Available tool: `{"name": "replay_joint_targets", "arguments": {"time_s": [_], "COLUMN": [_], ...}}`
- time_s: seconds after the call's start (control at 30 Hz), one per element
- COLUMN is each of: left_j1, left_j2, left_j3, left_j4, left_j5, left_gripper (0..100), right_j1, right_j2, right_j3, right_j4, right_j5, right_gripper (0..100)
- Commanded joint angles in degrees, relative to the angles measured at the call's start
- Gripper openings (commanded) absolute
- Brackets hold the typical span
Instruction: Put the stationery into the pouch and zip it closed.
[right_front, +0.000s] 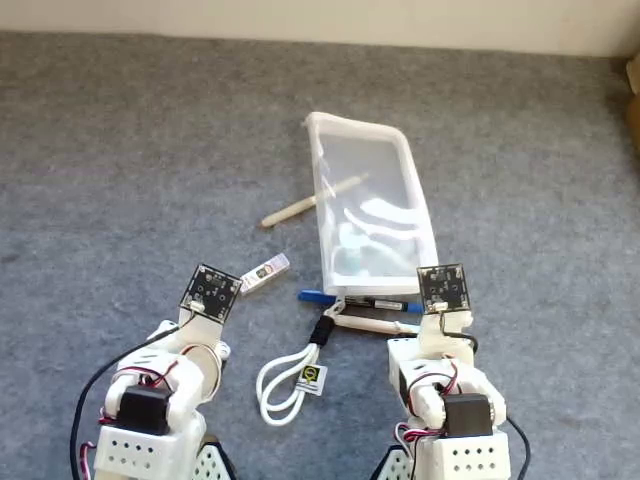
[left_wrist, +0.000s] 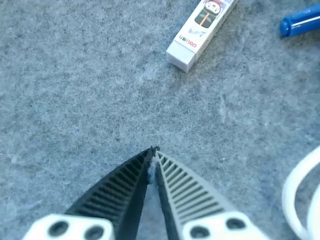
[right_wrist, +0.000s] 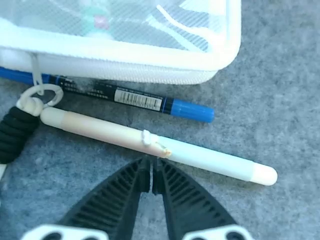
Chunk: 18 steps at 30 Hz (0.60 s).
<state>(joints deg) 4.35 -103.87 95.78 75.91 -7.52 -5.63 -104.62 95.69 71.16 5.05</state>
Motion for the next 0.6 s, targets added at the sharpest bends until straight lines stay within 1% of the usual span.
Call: {"name": "replay_joint_targets", "arguments": {"time_s": [0.0,0.07,0.17,0.27,0.3,0.4,0.57], "left_j1": [0.48,0.57,0.92,0.48,0.4,-0.66,-4.7], "left_j2": [-0.66,-0.66,-0.66,-0.66,-0.66,-0.66,-0.66], "left_j3": [-5.14,-6.55,-6.64,-6.11,-5.41,-3.91,-3.21], "left_j4": [0.0,0.0,-0.26,-2.99,-3.43,-5.45,-8.18], "left_j5": [-2.55,-5.36,-7.47,-7.47,-7.47,-7.47,-7.47], "left_gripper": [1,1,1,1,1,1,1], "right_j1": [-0.4,-0.22,-0.22,-0.84,-2.07,-7.43,-15.34], "right_j2": [-0.66,-0.57,-0.22,-0.13,-0.13,-0.04,-0.04], "right_j3": [-2.95,-6.11,-10.86,-15.87,-17.45,-20.35,-21.58], "right_j4": [-1.54,-1.54,-1.54,-1.54,-1.54,-1.54,-1.98], "right_j5": [-0.7,-1.85,-9.58,-17.41,-19.08,-20.48,-20.92], "right_gripper": [1.5,1.4,0.3,0.3,0.3,0.3,0.3]}}
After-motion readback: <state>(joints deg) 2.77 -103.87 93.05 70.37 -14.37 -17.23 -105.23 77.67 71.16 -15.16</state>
